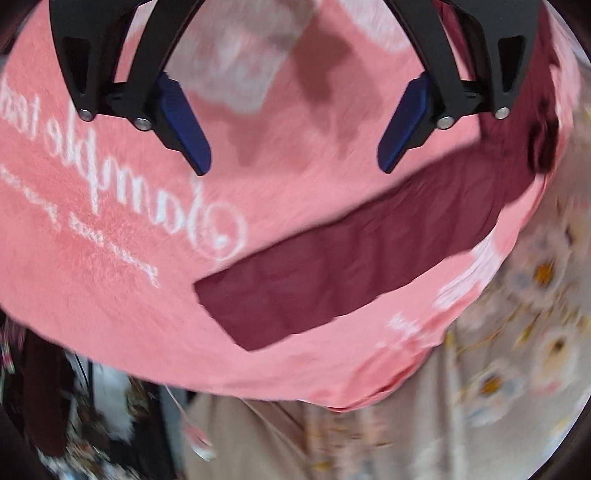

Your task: Fold large clothes

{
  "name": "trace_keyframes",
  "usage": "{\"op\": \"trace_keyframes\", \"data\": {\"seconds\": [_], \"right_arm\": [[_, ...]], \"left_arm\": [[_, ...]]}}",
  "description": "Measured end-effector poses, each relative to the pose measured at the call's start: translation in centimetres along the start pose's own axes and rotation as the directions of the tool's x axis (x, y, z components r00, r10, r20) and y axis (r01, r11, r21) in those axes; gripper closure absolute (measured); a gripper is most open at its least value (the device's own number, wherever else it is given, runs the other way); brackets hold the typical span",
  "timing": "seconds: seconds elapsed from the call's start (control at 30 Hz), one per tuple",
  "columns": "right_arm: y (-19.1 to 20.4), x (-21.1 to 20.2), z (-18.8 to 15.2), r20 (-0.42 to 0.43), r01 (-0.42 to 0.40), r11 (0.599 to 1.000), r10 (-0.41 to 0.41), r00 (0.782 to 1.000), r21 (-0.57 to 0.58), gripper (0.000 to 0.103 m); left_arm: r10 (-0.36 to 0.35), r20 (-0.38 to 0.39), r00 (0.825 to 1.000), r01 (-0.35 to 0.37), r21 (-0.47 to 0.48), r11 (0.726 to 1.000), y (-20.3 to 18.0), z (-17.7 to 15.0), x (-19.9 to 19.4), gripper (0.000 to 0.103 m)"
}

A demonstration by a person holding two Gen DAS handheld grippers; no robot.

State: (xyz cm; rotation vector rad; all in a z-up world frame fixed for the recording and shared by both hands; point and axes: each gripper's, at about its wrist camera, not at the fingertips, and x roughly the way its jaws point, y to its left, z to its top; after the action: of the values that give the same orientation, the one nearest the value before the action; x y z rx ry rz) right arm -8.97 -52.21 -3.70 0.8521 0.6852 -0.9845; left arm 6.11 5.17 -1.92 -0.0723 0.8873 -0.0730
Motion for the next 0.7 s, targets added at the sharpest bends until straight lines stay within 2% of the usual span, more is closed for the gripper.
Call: {"op": "trace_keyframes", "data": {"seconds": [0.1, 0.17, 0.27, 0.37, 0.4, 0.43, 0.47, 0.53, 0.6, 0.67, 0.7], "right_arm": [[-1.2, 3.3, 2.1, 0.004, 0.012, 0.997, -0.013, 1.000, 0.071, 0.018], [-1.7, 5.1, 3.6, 0.017, -0.002, 0.995, 0.000, 1.000, 0.103, 0.021], [-2.8, 5.8, 5.1, 0.077, -0.039, 0.989, 0.029, 0.997, 0.142, 0.022], [-2.3, 6.4, 5.6, 0.088, -0.032, 0.988, 0.018, 0.996, 0.152, 0.042], [-2.2, 6.5, 5.9, 0.092, -0.036, 0.987, 0.022, 0.996, 0.155, 0.062], [-2.4, 6.3, 6.0, 0.093, -0.054, 0.986, 0.039, 0.995, 0.159, 0.076], [-2.3, 6.5, 6.0, 0.084, -0.070, 0.984, 0.057, 0.995, 0.167, 0.094], [-1.0, 6.3, 6.2, 0.097, -0.088, 0.982, 0.073, 0.993, 0.167, 0.097], [2.5, 4.4, 6.4, 0.159, -0.105, 0.992, 0.094, 0.983, 0.066, 0.098], [7.1, 1.4, 6.1, 0.209, -0.154, 0.986, 0.163, 0.964, -0.057, 0.098], [10.6, -0.9, 5.5, 0.225, -0.204, 0.968, 0.234, 0.946, -0.148, 0.098]], "left_arm": [[0.016, 0.034, 0.999, -0.016, -0.006, 1.000, 0.1, 0.2, 0.0, 0.012], [0.022, 0.022, 1.000, -0.022, -0.002, 1.000, 0.1, 0.4, 0.3, 0.011], [0.048, -0.021, 0.999, -0.048, 0.016, 0.999, 0.1, 0.7, 1.1, 0.007], [0.050, -0.052, 0.997, -0.050, 0.018, 0.999, 0.4, 0.8, 1.9, 0.007], [0.052, -0.054, 0.997, -0.051, 0.014, 0.999, 0.6, 0.9, 2.0, 0.007], [0.055, -0.052, 0.997, -0.054, 0.012, 0.998, 0.7, 0.9, 2.0, 0.007], [0.057, -0.048, 0.997, -0.057, 0.008, 0.998, 0.9, 0.9, 2.0, 0.007], [0.050, -0.047, 0.998, -0.050, 0.002, 0.999, 1.3, 1.1, 2.1, 0.007], [0.040, -0.046, 0.998, -0.040, -0.006, 0.999, 1.5, 1.4, 2.0, 0.007], [0.025, -0.039, 0.999, -0.026, -0.022, 0.999, 2.0, 1.8, 1.9, 0.007], [0.009, -0.036, 0.999, -0.010, -0.032, 0.999, 2.2, 2.1, 1.8, 0.007]]}}
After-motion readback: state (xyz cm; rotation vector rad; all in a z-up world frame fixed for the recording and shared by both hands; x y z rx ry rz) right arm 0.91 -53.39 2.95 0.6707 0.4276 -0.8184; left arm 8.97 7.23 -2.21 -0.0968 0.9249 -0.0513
